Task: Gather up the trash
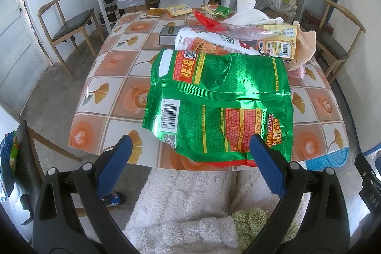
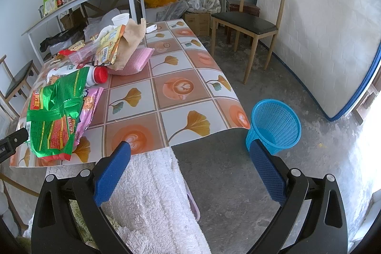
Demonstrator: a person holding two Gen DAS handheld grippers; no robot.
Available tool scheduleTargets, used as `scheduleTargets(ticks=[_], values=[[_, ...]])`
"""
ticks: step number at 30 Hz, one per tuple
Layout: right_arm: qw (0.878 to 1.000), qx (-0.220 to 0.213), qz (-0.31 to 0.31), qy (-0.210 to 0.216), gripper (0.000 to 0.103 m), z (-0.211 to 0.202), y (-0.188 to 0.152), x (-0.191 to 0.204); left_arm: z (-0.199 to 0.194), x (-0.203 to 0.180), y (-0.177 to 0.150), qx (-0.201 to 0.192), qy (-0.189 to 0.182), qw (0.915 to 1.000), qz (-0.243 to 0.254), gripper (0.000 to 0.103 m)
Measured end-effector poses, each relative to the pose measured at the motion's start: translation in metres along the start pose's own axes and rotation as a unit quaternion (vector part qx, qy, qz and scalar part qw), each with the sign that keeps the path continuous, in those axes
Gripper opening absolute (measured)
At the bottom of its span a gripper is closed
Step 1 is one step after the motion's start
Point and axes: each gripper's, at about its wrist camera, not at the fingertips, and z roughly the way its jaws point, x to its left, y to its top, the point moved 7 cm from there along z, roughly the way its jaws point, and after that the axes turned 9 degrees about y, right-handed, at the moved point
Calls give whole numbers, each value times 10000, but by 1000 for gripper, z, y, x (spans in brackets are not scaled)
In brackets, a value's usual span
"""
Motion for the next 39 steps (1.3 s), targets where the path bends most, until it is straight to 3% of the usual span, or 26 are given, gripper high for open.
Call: scheduleTargets(ticks=[28,34,39], values=[[9999,-67,41,91,97,0,3,1,1,-1,0,15,-52,10000,5,95],[9961,-495,17,732,97,-7,22,29,3,24,3,-286,-612,9977,-48,95],[9875,-334,191,1528,92,5,33,56,7,53,0,-533,-1242,9907,-182,94]])
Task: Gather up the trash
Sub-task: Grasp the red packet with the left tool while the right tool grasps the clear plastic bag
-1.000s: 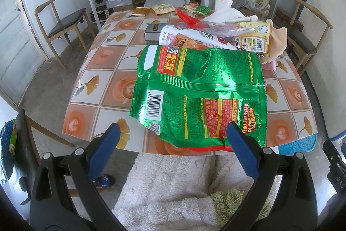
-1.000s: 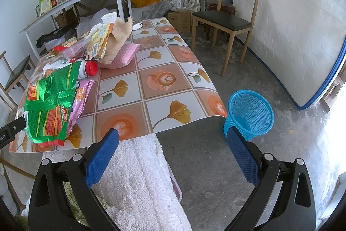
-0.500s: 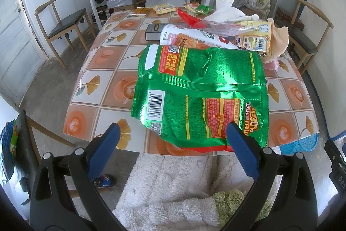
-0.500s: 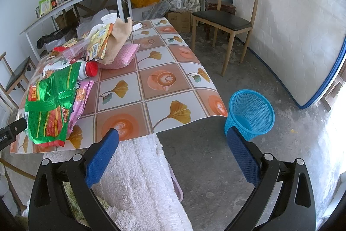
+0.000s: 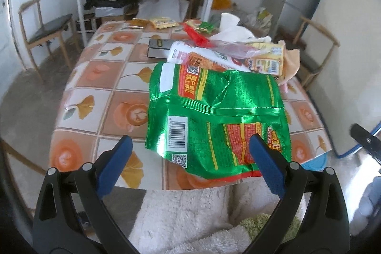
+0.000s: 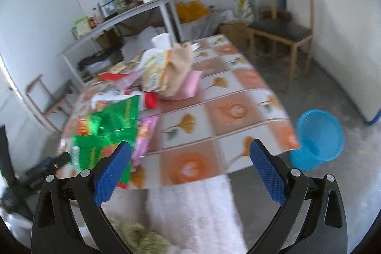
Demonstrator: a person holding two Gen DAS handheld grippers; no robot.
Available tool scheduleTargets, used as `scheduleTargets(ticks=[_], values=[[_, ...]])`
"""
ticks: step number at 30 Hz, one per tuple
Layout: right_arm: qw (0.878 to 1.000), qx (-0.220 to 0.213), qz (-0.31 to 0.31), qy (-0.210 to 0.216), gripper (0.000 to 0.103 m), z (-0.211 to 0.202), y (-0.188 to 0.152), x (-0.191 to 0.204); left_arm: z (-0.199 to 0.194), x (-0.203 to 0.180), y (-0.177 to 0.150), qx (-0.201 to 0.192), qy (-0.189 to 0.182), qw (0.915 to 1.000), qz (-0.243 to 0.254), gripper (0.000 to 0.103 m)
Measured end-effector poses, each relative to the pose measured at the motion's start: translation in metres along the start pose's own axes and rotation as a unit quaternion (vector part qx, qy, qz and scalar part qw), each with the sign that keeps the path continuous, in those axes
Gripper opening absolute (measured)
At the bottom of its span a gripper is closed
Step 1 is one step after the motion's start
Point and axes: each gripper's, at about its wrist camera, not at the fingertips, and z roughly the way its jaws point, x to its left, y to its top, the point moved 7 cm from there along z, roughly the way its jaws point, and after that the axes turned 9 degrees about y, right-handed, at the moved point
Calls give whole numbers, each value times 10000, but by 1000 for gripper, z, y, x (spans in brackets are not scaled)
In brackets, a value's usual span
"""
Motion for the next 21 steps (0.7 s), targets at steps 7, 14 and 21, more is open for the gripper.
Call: scheduleTargets(ticks=[7,14,21], values=[[9957,589,350,628,76,50,4,20,-2,25,6,-324,-255,9989,-238,94],[9895,691,746,1030,76,72,31,17,-4,38,72,-902,-334,9952,-191,94],[9614,949,1467,2127,76,104,69,32,33,26,160,-681,-1025,9921,-249,94]])
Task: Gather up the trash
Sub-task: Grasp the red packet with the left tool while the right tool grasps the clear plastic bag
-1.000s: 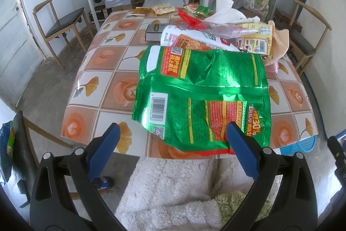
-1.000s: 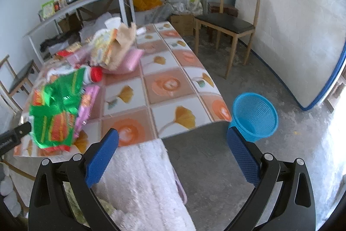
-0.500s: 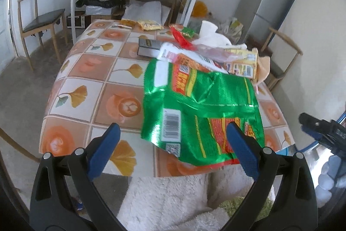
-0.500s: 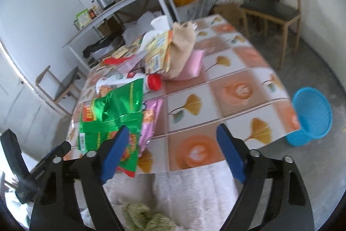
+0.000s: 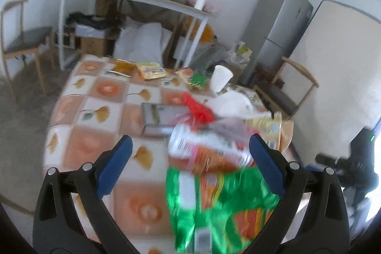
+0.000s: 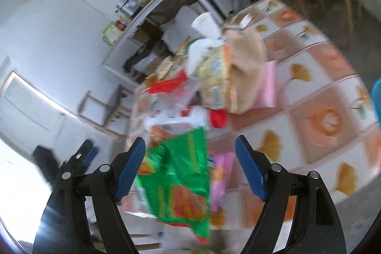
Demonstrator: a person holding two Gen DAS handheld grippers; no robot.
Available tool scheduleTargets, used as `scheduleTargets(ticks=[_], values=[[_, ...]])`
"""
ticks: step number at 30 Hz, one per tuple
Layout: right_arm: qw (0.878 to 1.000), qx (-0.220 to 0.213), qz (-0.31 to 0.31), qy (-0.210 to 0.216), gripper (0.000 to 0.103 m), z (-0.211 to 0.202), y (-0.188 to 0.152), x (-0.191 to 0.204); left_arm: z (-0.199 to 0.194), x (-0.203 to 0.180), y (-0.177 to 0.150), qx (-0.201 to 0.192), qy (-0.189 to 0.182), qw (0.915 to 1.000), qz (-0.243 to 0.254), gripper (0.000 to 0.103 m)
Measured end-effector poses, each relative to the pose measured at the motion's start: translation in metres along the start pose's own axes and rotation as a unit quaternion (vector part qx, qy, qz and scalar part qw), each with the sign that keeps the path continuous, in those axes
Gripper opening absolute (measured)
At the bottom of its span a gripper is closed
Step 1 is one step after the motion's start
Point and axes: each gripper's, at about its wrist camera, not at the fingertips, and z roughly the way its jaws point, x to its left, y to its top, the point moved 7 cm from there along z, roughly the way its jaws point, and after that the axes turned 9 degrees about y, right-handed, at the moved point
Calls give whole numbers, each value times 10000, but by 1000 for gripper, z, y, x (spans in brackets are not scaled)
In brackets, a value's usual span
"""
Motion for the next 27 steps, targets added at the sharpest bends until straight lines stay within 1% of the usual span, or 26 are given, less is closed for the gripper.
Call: scheduleTargets(ticks=[1,2,3,4,5,7,8,10,11,12,13,14,15,16,18,19,20,21,22,24,25,27], values=[[9997,88,120,174,76,9,4,2,11,-1,6,146,-110,9998,-43,94],[9992,166,226,288,76,15,7,2,30,-1,18,411,-297,9986,-168,94],[9983,249,348,385,76,24,11,2,41,-2,23,545,-380,9975,-248,94],[9971,328,496,485,76,33,16,2,61,-3,33,808,-505,9948,-373,94],[9958,389,617,554,76,40,18,1,74,-2,36,964,-546,9927,-470,89],[9938,496,794,607,76,54,24,-2,102,-6,43,1282,-691,9876,-586,84],[9928,536,891,587,76,62,27,-3,121,-6,47,1499,-650,9842,-681,78],[9902,627,1101,580,76,75,30,-7,155,-6,47,1907,-557,9766,-820,75],[9893,653,1177,566,76,79,30,-9,166,-4,45,2032,-491,9741,-859,68],[9881,675,1270,539,76,82,31,-12,179,-3,43,2171,-364,9711,-917,64],[9874,693,1328,518,76,86,31,-14,187,0,42,2268,-315,9690,-928,63],[9862,695,1424,477,76,90,30,-19,199,0,38,2391,-248,9667,-880,58],[9852,687,1510,436,76,93,31,-22,207,1,36,2457,-204,9653,-864,54],[9844,683,1571,409,76,96,31,-25,214,-1,32,2504,-178,9643,-841,54],[9808,682,1790,374,76,102,32,-33,218,0,28,2525,-136,9641,-810,46],[9797,674,1855,356,76,105,31,-38,221,1,28,2530,-132,9640,-804,45],[9784,657,1925,369,73,108,30,-40,223,1,27,2503,-145,9649,-782,42],[9776,650,1964,388,73,110,30,-42,224,0,27,2470,-139,9660,-751,37],[9769,650,1993,410,72,113,30,-42,224,0,28,2463,-135,9663,-734,35],[9762,621,2029,456,69,116,33,-41,226,-1,26,2423,-127,9679,-650,27],[9762,610,2027,466,69,119,32,-41,225,-1,26,2415,-111,9684,-613,26],[9760,601,2038,474,65,126,35,-40,221,2,26,2405,-123,9688,-586,19]])
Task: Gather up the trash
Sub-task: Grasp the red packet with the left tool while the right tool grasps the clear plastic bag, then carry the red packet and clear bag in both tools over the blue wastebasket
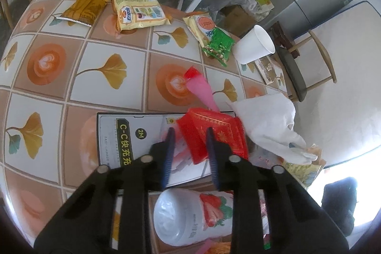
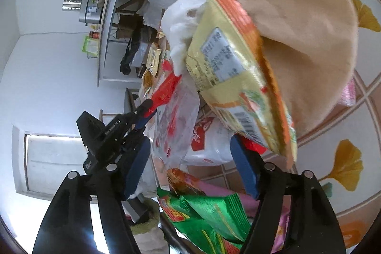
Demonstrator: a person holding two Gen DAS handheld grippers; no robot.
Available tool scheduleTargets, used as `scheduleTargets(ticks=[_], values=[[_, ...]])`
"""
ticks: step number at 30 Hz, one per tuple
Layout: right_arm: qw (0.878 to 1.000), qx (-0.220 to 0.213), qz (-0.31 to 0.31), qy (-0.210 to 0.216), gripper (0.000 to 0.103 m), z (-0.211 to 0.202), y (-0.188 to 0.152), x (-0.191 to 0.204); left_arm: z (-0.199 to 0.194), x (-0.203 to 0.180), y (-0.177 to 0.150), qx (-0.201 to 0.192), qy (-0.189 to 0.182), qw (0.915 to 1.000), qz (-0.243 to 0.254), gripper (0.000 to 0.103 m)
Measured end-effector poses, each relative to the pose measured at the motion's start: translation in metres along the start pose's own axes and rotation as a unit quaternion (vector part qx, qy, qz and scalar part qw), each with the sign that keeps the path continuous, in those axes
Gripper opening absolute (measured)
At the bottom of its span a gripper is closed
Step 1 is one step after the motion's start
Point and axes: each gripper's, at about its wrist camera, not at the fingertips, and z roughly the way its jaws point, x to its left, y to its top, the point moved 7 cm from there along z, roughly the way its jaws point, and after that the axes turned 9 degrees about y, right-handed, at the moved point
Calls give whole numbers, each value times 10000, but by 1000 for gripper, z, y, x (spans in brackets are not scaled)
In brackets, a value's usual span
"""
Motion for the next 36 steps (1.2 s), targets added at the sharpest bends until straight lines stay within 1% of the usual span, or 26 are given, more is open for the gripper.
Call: scheduleTargets(ticks=[5,8,9,10,12,14,18,22,24,28,31,36], values=[[10000,-30,84,-34,55,10,4,-2,-6,1,-3,-96,-31,9999,108,13],[9998,-63,168,0,45,13,8,-3,-9,1,-5,-148,-29,9997,194,10],[9998,-60,170,5,39,15,9,-2,-11,1,-6,-174,-36,9996,222,10],[9998,-61,168,1,37,17,12,0,-12,1,-7,-205,-29,9995,255,10],[9999,-66,157,22,23,19,12,1,-17,0,-7,-304,-10,9990,318,8],[9998,-81,158,69,15,20,13,2,-22,0,-6,-425,-57,9985,332,7],[9996,-145,26,220,11,15,12,10,-36,0,-4,-579,-154,9978,284,6],[9988,-146,-65,465,10,7,11,23,-61,0,-2,-798,-253,9963,211,5],[9981,-113,-89,601,8,3,8,30,-75,0,-2,-927,-255,9951,211,5],[9963,-82,-218,828,8,-10,3,44,-110,-6,-7,-1264,-173,9914,292,5],[9943,-82,-310,1016,8,-23,-2,52,-140,-20,-15,-1524,-109,9873,436,5],[9908,-187,-445,1262,7,-57,-10,60,-172,-48,-29,-1701,-138,9833,627,5]])
